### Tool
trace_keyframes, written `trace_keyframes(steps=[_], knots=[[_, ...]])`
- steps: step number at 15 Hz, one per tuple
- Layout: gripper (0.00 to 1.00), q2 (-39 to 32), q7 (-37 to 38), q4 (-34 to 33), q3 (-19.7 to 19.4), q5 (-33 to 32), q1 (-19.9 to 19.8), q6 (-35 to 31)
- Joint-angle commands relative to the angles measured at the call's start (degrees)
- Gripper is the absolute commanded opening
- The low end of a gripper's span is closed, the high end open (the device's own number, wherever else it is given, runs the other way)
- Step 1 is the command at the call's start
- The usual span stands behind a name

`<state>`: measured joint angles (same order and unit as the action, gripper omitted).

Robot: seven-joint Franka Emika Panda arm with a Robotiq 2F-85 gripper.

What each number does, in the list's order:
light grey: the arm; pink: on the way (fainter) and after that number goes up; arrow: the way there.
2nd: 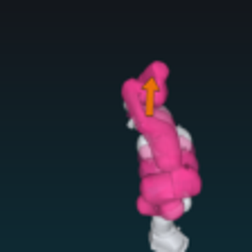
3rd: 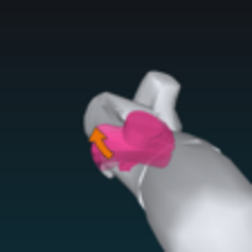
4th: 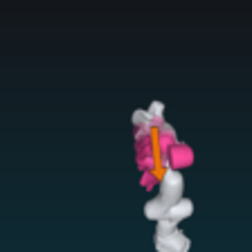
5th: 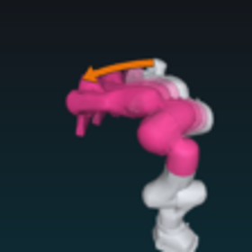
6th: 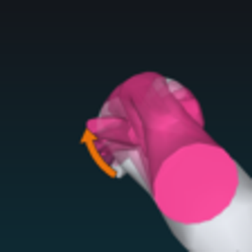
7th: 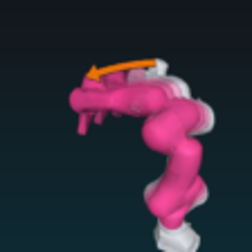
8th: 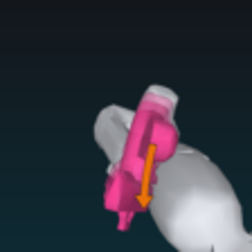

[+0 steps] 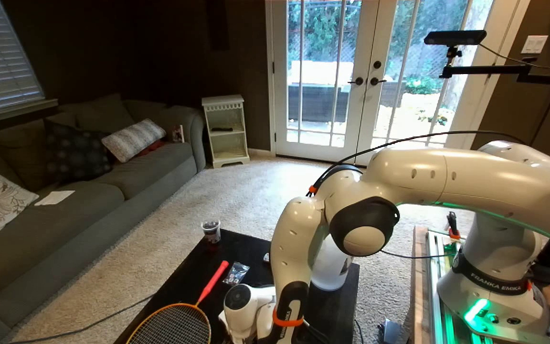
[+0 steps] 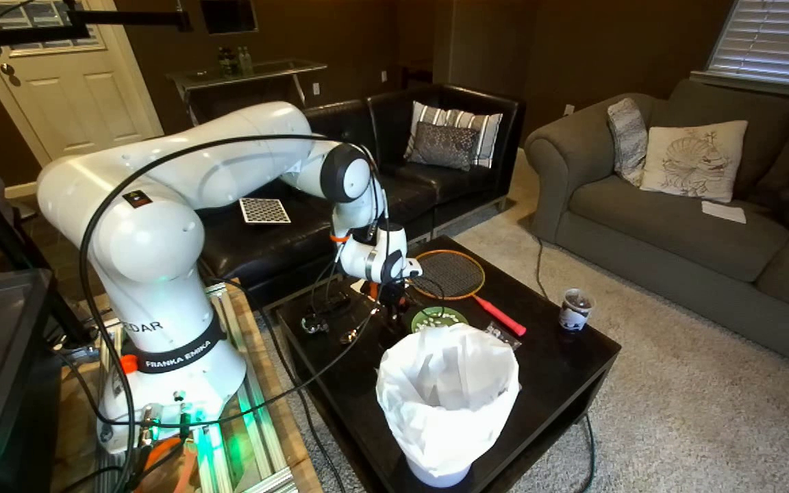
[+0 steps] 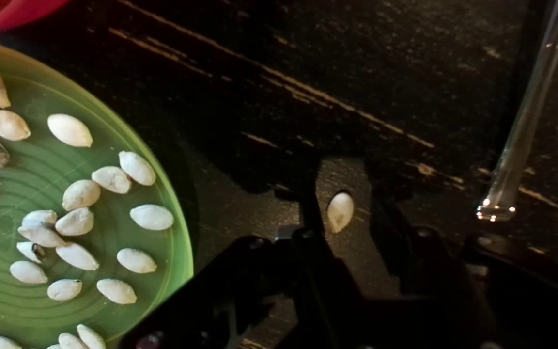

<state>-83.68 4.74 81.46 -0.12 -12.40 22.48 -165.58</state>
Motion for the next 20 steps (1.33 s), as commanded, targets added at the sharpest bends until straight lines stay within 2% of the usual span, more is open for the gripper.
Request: trace_keyframes(steps=[1, 2, 4, 5, 6, 20], knots=[[0.22, -1.56, -0.88, -2.57, 0.40, 1.42, -0.04, 1.62], [0.15, -1.54, -0.85, -2.57, 0.48, 1.44, -0.01, 1.65], [0.14, -1.49, -0.83, -2.55, 0.49, 1.44, 0.00, 1.74], [0.09, -1.42, -0.88, -2.45, 0.58, 1.44, -0.06, 1.68], [0.13, -1.41, -1.05, -2.43, 0.79, 1.43, -0.25, 1.54], [0.01, 2.94, 0.73, 2.89, 0.93, 0.45, 0.28, 1.30]])
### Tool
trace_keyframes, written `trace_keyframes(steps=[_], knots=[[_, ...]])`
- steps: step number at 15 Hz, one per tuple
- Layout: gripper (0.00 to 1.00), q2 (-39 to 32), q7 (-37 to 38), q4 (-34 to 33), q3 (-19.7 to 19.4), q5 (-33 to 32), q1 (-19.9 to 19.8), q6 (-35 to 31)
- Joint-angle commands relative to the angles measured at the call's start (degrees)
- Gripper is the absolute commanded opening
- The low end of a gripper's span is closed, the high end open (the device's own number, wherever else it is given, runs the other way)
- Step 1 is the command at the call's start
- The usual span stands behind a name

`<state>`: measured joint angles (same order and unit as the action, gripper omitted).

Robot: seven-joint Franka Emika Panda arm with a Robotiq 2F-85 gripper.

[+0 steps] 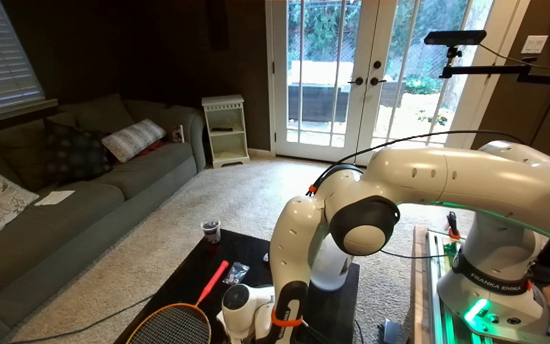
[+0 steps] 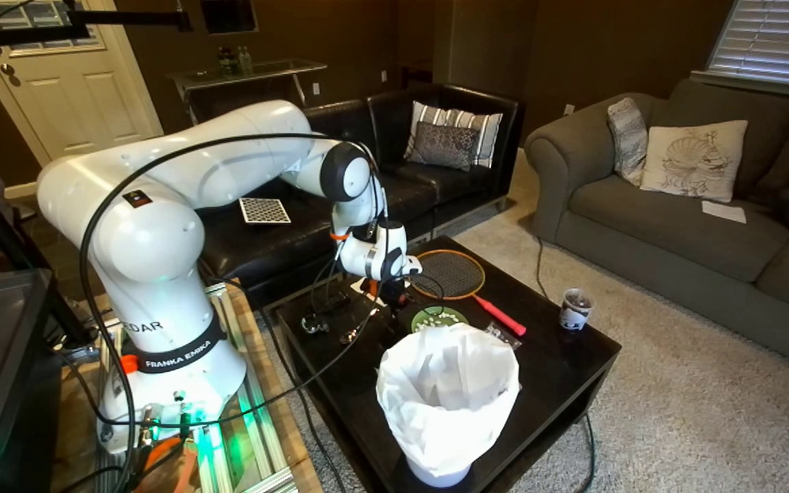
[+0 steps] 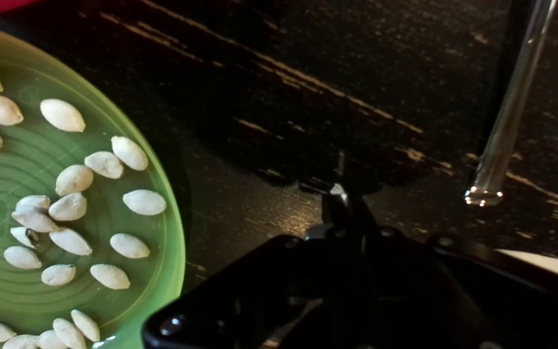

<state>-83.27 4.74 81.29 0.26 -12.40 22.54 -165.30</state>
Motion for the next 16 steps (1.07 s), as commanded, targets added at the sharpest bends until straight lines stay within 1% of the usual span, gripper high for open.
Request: trace_keyframes(steps=[1, 4, 6, 10, 16], knots=[[0.01, 3.03, 0.76, 3.86, 0.74, 0.43, 0.20, 0.86], [0.01, 5.41, 1.25, 7.81, 1.32, 0.42, 0.24, 0.02], [0.01, 7.36, 1.50, 11.09, 0.97, 1.73, 1.09, -0.63], [0.01, 11.33, 3.17, 18.23, 1.02, 2.10, 1.88, -2.79], [0.01, 14.08, 2.94, 25.80, 3.26, 3.65, 1.18, -5.65]])
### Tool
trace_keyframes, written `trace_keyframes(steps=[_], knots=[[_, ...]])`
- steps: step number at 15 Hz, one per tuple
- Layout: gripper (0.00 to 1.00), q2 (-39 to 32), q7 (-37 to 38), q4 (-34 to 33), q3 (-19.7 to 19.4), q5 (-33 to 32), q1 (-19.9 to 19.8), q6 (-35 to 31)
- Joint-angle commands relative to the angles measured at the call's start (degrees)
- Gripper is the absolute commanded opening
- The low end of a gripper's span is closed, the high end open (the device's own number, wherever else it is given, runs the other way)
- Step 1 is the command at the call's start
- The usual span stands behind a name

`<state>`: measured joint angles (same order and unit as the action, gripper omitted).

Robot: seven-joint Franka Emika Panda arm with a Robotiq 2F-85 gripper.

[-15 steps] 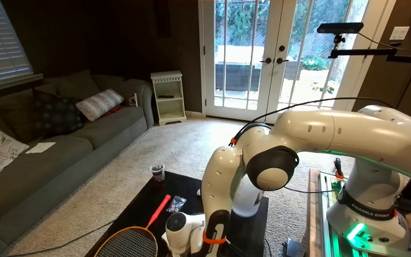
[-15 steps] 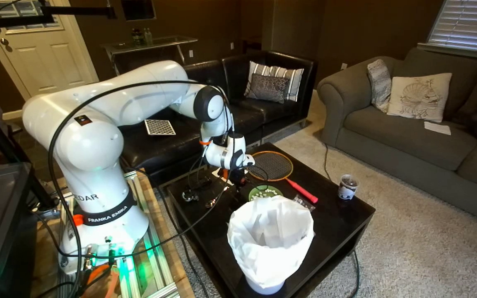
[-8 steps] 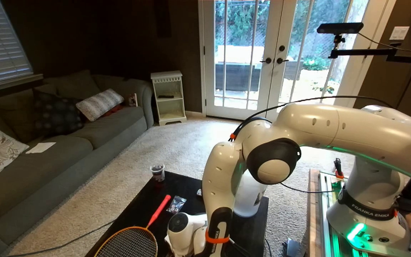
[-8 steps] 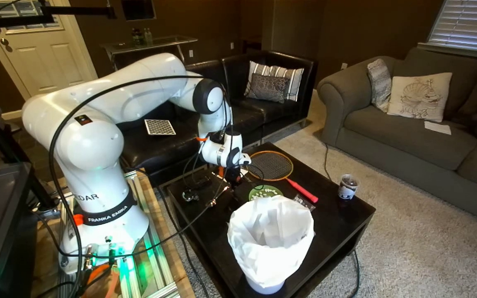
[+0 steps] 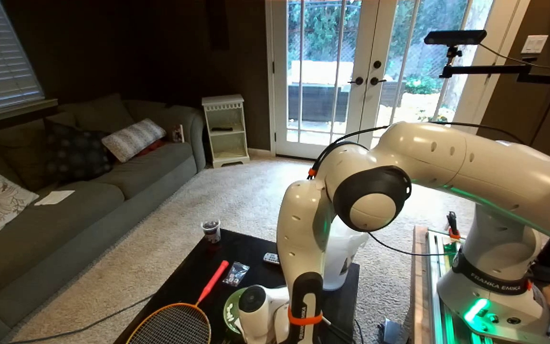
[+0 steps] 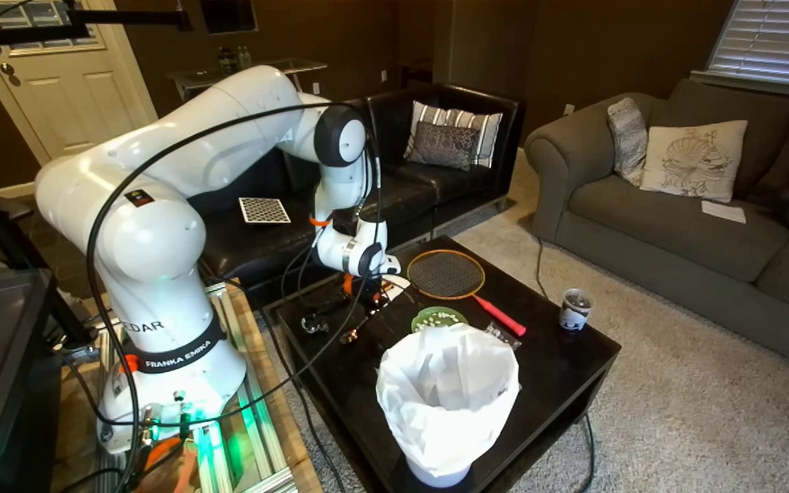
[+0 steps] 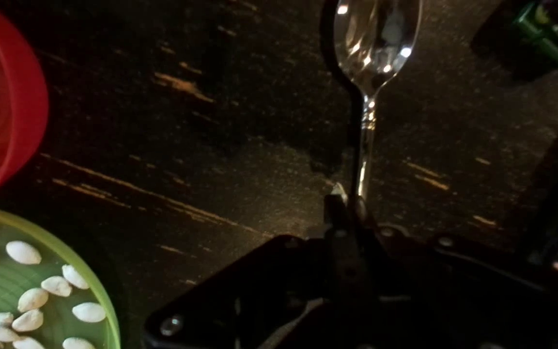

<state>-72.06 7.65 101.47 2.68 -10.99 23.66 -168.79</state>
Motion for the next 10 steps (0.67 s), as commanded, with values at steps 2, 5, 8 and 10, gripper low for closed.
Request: trace_keyframes(steps=[2, 5, 8, 10], knots=[[0.01, 3.54, -0.03, 7.43, 1.26, 2.94, 0.06, -2.71], [0.01, 4.17, -0.31, 9.57, 1.68, 3.59, -0.21, -3.90], [0.01, 4.90, -0.08, 11.54, 1.56, 4.19, -0.01, -4.97], [0.01, 5.29, -0.07, 12.83, 1.51, 4.63, 0.03, -5.82]])
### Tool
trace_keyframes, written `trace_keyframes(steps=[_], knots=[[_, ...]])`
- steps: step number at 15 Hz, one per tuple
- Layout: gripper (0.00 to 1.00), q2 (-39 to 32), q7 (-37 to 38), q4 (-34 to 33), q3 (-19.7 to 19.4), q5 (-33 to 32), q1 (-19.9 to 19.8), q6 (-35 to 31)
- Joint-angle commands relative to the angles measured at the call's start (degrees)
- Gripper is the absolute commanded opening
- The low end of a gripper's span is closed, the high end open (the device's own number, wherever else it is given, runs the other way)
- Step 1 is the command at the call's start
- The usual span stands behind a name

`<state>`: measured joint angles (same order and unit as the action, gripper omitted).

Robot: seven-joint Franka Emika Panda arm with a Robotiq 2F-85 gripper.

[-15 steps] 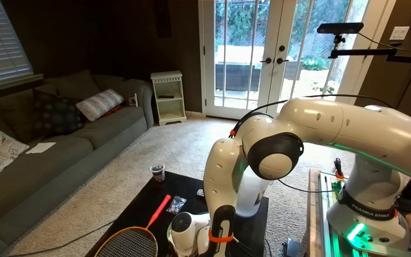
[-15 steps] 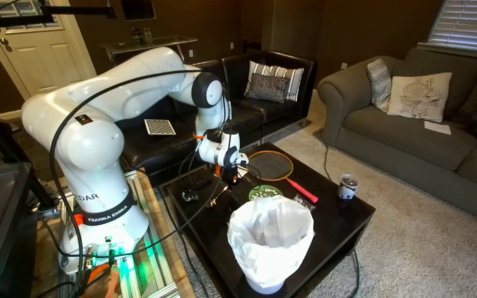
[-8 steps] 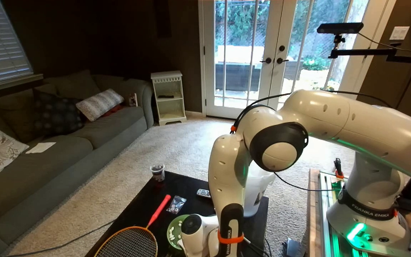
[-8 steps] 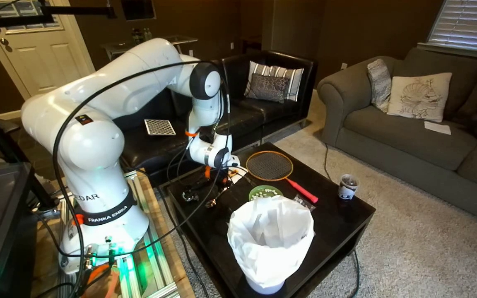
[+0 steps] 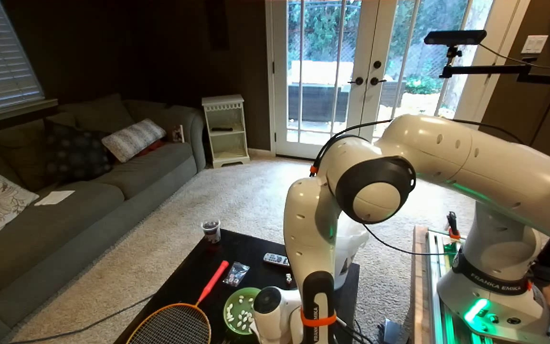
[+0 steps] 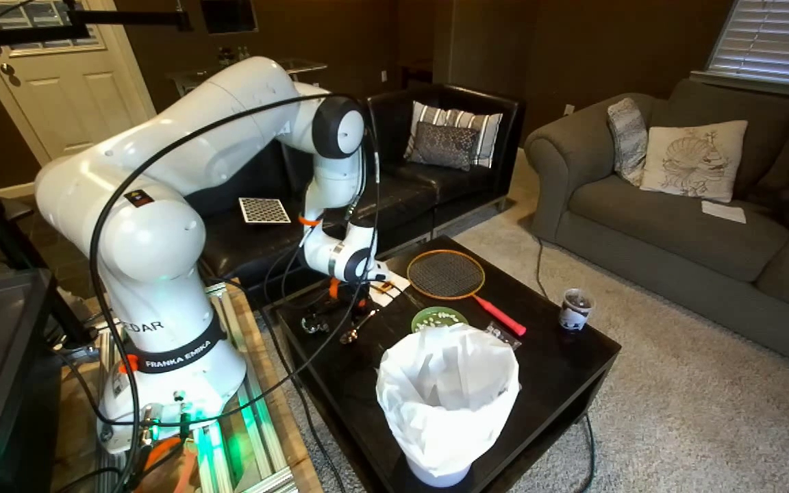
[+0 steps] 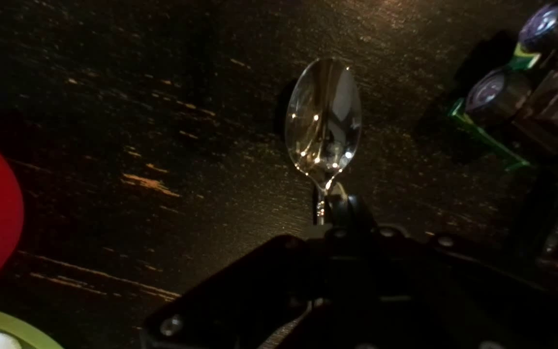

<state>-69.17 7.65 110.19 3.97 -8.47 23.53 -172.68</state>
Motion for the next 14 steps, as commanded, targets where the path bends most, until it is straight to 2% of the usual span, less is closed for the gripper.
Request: trace_keyframes(steps=[1, 6, 9, 14], knots=[[0.01, 2.68, -0.14, 4.87, 0.31, 2.30, 0.08, -2.51], [0.01, 2.44, -1.29, 6.68, 1.37, 2.35, -1.39, -4.16], [0.01, 0.81, -1.81, 6.12, 1.62, 2.33, -2.29, -6.72], [0.01, -1.45, -2.52, 4.69, 2.07, 2.30, -3.93, -6.58]])
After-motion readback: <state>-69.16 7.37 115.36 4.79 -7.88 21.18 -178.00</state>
